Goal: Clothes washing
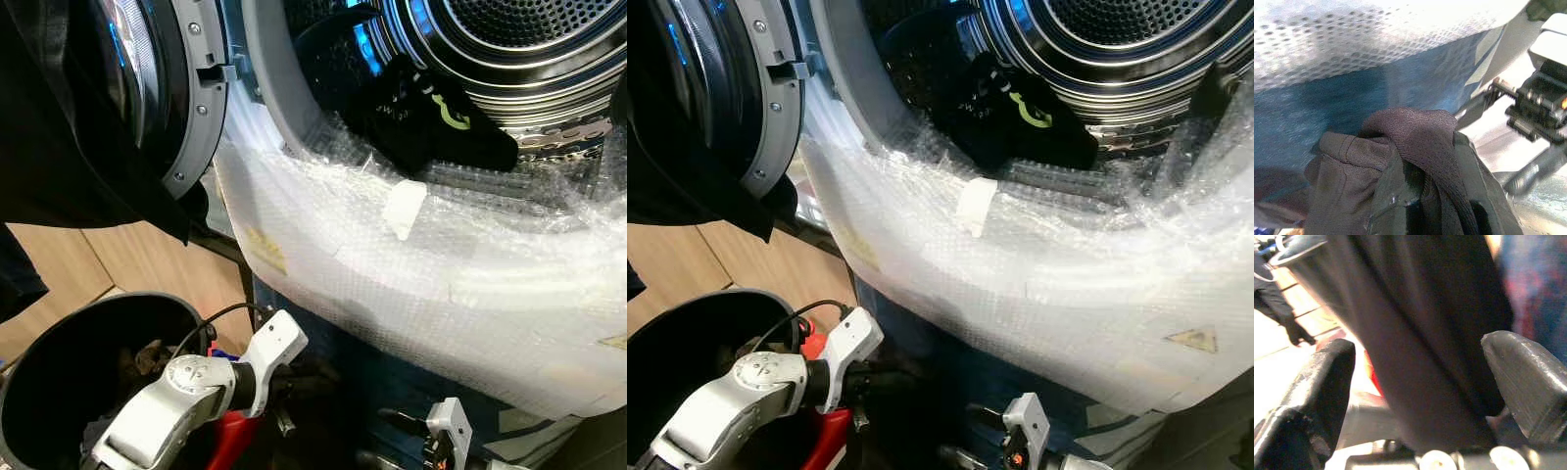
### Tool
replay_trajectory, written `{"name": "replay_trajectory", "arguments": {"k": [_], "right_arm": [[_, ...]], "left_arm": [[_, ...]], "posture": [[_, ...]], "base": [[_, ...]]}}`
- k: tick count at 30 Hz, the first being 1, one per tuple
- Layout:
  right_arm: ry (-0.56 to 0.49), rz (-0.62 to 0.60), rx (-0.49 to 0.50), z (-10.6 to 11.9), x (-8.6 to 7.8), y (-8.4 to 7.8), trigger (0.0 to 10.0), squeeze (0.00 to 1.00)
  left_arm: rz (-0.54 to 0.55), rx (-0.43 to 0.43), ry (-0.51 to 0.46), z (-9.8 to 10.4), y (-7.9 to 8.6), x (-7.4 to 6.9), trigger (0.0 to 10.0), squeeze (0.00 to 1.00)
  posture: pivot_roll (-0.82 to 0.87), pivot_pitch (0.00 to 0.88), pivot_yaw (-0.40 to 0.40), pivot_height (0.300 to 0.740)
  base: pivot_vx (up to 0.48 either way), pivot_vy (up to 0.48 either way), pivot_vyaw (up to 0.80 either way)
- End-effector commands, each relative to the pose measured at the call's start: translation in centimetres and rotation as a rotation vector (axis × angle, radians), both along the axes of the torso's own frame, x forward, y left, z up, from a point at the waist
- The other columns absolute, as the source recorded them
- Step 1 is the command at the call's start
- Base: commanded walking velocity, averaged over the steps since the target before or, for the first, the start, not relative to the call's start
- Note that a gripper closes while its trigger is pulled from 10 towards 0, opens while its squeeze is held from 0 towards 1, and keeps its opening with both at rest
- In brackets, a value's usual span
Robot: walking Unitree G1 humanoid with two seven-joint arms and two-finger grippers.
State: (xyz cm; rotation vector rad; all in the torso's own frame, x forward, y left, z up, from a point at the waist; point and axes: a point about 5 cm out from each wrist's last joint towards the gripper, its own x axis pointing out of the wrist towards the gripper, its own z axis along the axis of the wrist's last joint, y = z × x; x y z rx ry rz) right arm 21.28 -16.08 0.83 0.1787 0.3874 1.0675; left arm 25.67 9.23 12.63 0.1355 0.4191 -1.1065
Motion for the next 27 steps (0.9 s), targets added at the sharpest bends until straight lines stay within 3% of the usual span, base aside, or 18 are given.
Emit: {"name": "replay_trajectory", "arguments": {"k": [1, 2, 18, 27], "right_arm": [[-0.016, 0.019, -0.002, 0.3, 0.1, 0.6, 10.0, 0.47], [-0.022, 0.015, 0.001, 0.4, 0.2, 0.8, 10.0, 0.00], [-0.050, -0.121, 0.030, 0.9, 2.3, 3.2, 10.0, 0.00], [-0.016, -0.048, 0.102, 1.1, 2.0, 4.5, 10.0, 0.00]], "left_arm": [[-0.019, 0.001, -0.037, 0.6, -0.3, 0.2, 0.0, 0.00], [-0.024, -0.006, -0.037, 0.6, -0.5, 0.2, 0.0, 0.00], [-0.070, -0.045, -0.070, 1.4, -2.7, 0.2, 0.0, 0.00], [-0.035, -0.068, -0.095, 1.9, -3.3, 0.9, 0.0, 0.00]], "posture": [[0.13, 0.002, 0.047, 0.740], [0.14, 0.000, 0.047, 0.740], [0.14, 0.000, 0.052, 0.740], [0.14, 0.000, 0.052, 0.740]], "base": [[0.000, 0.000, 0.00], [0.000, 0.000, 0.00], [0.000, 0.000, 0.00], [0.000, 0.000, 0.00]]}}
